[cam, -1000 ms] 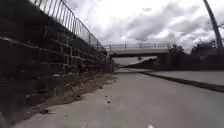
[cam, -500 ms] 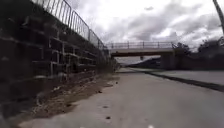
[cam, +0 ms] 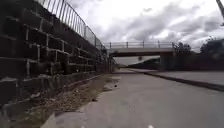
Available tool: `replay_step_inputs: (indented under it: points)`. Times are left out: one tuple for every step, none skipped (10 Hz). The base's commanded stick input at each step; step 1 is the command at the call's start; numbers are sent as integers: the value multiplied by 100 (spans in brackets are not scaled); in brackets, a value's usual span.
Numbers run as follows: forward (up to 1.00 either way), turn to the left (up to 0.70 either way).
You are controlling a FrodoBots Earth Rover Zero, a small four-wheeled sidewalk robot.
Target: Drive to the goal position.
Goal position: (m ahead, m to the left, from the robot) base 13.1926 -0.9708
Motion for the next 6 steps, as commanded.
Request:
replay_step_inputs:
  points:
    - [100, 0]
    - [100, 0]
    - [100, 0]
    - [100, -5]
    - [100, -15]
    - [100, -25]
